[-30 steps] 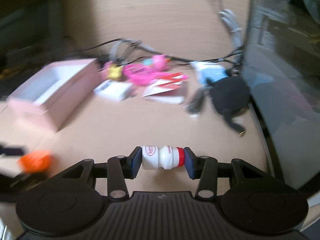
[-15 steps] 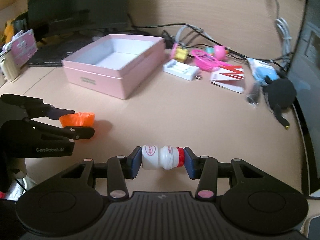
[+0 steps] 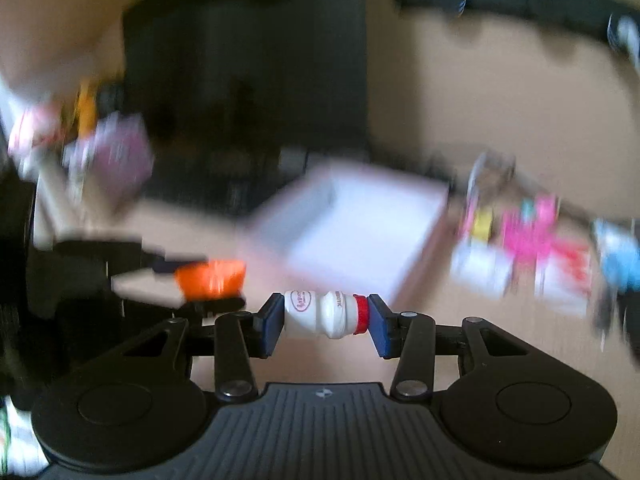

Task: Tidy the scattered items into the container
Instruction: 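Lower the orange toy into the pink box with the left tool while the right tool drops the bottle in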

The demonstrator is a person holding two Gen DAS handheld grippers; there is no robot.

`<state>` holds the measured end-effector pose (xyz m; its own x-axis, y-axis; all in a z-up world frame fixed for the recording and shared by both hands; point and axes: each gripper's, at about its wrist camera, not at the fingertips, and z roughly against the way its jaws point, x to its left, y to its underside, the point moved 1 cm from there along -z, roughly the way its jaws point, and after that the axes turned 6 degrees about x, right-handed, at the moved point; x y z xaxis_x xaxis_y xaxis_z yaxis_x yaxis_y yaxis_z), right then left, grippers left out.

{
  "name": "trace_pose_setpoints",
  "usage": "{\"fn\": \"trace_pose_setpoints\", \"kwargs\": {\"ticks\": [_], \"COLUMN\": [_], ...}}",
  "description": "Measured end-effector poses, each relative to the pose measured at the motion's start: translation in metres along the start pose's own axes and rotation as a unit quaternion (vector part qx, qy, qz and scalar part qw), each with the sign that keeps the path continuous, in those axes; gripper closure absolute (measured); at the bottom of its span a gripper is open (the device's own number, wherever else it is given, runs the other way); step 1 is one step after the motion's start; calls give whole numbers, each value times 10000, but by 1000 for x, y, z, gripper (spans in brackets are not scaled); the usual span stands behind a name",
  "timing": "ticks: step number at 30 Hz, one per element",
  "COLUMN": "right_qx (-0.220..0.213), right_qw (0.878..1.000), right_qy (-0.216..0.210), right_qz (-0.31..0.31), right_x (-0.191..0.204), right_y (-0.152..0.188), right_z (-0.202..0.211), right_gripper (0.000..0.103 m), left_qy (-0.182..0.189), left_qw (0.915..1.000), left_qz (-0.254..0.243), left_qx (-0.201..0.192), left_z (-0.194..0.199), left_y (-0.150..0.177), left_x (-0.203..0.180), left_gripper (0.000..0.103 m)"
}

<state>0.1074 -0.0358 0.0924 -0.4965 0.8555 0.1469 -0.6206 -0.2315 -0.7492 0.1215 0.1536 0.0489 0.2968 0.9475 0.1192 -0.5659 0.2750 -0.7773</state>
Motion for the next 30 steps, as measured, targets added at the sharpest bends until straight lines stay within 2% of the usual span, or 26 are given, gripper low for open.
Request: {"fn": "trace_pose_setpoints", "kwargs": {"ticks": [1, 2, 3, 4, 5, 7, 10, 12, 15, 17, 21, 24, 30], "right_qx": [-265, -480, -622, -749, -876, -1054, -1003, -715, -107, 290, 950, 1080, 1028], "right_qw": [9996, 9984, 9970, 9950, 9928, 9896, 9898, 9904, 9879, 9835, 9670, 9590, 9551], "right_qy": [19, 45, 79, 108, 107, 90, 336, 616, 757, 830, 1116, 1258, 1160], "right_qz": [-124, -283, -461, -648, -813, -972, -957, -1012, -1350, -1582, -2084, -2300, -2527], "right_x": [-4, -10, -17, -23, -28, -36, -49, -61, -80, -91, -115, -126, -140], "right_y": [-20, -39, -55, -69, -77, -82, -67, -43, 4, 38, 100, 126, 144], "right_z": [0, 0, -1, 0, 4, 16, 25, 22, 13, 4, -7, -5, -4], "right_gripper": [55, 34, 22, 6, 1, 0, 0, 0, 0, 0, 0, 0, 0], "left_qy": [-91, -180, -226, -265, -286, -244, 15, 143, 151, 296, 422, 401, 433], "left_qw": [9997, 9990, 9986, 9984, 9981, 9985, 9997, 9990, 9970, 9947, 9926, 9924, 9921], "left_qz": [3, 15, -7, -28, -28, -2, 230, 369, 564, 756, 907, 932, 909], "left_qx": [-214, -407, -469, -504, -538, -500, -116, 227, 507, 626, 682, 699, 750], "left_z": [-3, -9, -15, -22, -27, -37, -54, -67, -81, -90, -98, -100, -95], "left_y": [-14, -29, -39, -46, -48, -44, -20, 1, 21, 29, 30, 29, 30], "left_x": [4, 9, 12, 15, 17, 23, 31, 35, 38, 41, 36, 27, 6], "left_gripper": [45, 35, 18, 12, 8, 8, 6, 5, 5, 5, 3, 3, 2]}}
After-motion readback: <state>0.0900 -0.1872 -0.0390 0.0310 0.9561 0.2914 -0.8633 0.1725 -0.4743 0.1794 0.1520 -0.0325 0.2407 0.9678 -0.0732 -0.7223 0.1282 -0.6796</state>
